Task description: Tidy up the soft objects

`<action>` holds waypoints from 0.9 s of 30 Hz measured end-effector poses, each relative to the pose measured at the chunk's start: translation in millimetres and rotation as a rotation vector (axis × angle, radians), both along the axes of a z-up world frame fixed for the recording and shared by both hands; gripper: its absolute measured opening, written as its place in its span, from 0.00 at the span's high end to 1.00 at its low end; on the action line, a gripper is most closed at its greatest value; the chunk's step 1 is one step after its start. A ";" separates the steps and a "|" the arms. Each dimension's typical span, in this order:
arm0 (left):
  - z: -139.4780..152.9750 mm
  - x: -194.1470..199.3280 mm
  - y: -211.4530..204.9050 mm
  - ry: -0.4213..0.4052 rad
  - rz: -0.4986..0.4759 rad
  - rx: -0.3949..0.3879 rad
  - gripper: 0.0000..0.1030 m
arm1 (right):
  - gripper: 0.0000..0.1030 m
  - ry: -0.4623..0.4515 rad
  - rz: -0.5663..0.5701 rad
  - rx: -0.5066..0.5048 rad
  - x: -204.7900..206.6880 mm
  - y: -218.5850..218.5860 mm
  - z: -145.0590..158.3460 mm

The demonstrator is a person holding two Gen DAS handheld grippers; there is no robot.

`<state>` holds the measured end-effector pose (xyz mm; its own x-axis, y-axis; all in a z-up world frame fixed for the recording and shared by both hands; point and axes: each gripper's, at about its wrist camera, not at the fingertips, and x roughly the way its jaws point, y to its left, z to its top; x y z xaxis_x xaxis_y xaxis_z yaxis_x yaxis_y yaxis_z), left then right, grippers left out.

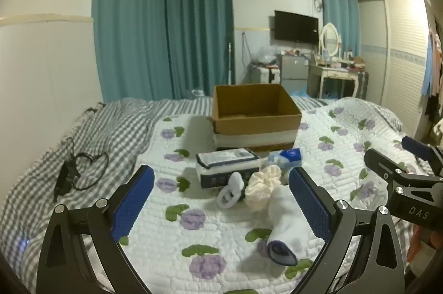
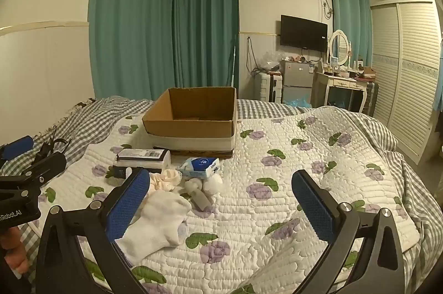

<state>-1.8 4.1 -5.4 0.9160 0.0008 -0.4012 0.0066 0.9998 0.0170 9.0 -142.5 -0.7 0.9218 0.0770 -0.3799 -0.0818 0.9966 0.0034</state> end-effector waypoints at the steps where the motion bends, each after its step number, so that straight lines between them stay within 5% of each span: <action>1: -0.1 0.2 0.0 0.000 0.001 0.002 0.03 | 0.00 -0.001 0.000 -0.001 -1.3 0.0 -2.2; 27: -4.0 -2.6 3.9 0.017 0.017 -0.001 0.03 | 0.00 0.016 0.004 -0.023 1.6 8.6 0.6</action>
<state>-4.4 8.0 -9.5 0.9091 0.0160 -0.4163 -0.0102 0.9998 0.0160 10.6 -133.9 -0.1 0.9153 0.0717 -0.3962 -0.0860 0.9961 -0.0183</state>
